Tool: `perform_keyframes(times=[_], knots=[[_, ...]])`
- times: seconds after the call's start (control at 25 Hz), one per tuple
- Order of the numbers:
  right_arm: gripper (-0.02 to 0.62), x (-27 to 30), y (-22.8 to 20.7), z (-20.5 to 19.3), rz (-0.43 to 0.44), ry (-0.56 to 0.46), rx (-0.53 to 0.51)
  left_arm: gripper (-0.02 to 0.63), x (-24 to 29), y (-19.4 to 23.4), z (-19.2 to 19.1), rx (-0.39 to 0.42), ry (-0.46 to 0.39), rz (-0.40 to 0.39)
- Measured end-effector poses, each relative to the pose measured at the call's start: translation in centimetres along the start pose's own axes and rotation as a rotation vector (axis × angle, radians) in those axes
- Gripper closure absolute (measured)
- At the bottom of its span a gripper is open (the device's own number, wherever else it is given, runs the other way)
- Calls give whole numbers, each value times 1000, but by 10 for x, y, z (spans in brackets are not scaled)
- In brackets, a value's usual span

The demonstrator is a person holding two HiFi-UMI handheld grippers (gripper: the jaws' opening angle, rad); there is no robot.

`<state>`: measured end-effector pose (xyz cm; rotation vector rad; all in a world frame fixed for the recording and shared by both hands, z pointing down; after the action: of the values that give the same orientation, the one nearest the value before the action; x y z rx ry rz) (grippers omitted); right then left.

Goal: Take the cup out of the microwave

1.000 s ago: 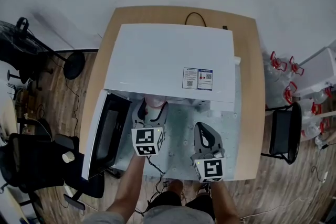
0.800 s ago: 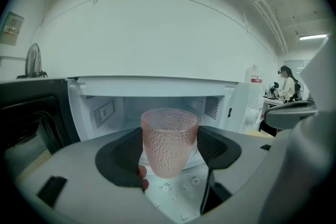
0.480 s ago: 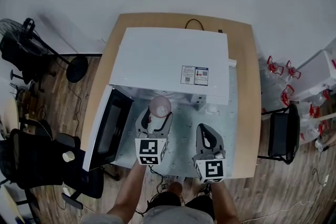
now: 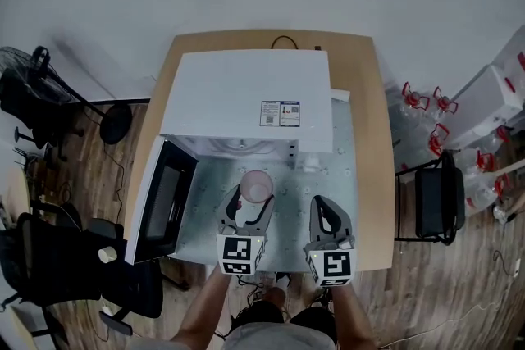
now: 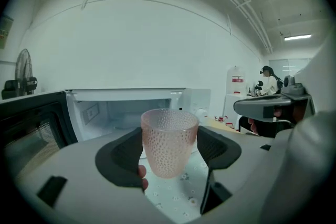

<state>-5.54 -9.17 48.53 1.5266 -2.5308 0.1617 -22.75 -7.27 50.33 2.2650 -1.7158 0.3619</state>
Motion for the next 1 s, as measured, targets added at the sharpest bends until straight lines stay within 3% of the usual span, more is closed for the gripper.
perform_keyframes(times=[1.0], knots=[[577,-103,-112,-32,-227,31,42,265,29,-158,-9,74,13,-267]])
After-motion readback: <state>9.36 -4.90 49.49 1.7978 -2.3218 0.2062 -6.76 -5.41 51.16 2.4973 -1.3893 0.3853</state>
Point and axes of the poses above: the fingertips, and each gripper's own axes: x forward along the fingers, y to its left, z out of its top, the point moved 5 cm from there along -x, backward along the fingers, and after that the axes turned 7 degrees about -z, right-handed, at the moved point
